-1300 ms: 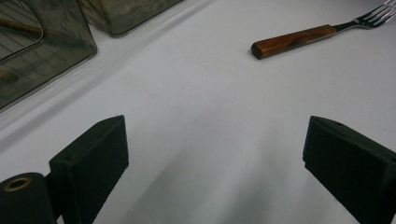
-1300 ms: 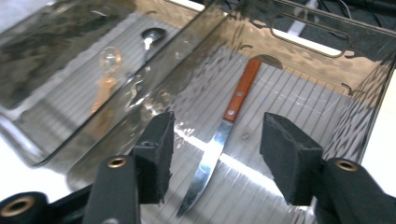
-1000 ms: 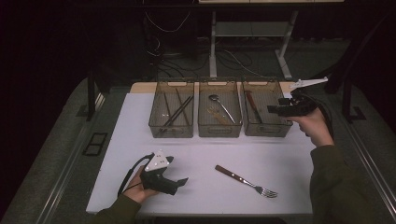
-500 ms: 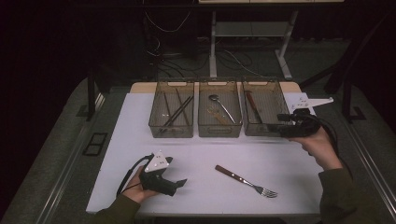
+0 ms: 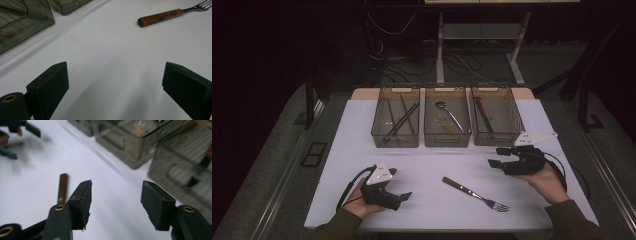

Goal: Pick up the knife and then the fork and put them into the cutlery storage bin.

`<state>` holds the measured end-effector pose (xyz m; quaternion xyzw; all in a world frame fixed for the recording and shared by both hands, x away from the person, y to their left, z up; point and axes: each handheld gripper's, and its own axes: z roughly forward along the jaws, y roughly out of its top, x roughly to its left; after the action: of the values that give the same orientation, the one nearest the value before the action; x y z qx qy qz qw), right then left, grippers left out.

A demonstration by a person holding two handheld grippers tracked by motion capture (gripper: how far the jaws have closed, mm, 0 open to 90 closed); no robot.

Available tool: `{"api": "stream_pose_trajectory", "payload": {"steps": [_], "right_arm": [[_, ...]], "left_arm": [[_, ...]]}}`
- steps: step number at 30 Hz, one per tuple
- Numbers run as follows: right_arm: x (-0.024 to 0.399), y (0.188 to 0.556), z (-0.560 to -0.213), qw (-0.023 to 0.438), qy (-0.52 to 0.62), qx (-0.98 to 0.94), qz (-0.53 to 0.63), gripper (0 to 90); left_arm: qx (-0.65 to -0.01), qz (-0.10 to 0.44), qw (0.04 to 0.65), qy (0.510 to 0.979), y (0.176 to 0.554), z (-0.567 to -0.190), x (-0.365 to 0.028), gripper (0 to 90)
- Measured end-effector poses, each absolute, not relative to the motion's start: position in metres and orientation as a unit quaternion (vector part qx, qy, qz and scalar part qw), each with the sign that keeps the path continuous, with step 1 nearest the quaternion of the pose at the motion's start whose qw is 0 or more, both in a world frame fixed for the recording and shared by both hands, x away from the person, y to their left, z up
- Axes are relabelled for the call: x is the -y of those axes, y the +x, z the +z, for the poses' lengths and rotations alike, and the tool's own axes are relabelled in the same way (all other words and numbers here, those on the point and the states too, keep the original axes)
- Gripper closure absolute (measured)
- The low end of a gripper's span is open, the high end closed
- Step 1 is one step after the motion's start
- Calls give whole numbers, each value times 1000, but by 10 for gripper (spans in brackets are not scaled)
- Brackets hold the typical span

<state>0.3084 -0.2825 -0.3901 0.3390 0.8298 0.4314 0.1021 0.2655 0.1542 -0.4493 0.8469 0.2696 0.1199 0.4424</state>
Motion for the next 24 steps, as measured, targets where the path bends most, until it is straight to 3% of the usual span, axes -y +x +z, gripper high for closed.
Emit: {"api": "stream_pose_trajectory", "payload": {"steps": [16,24], "right_arm": [[257,267,-425,61,302,-852,424,558],[240,263,-433,45,275,-866,415,636]], "left_arm": [[-274,120,445,844,265,-450,-153,58],[-274,119,444,845,265,-450,-152,58]]}}
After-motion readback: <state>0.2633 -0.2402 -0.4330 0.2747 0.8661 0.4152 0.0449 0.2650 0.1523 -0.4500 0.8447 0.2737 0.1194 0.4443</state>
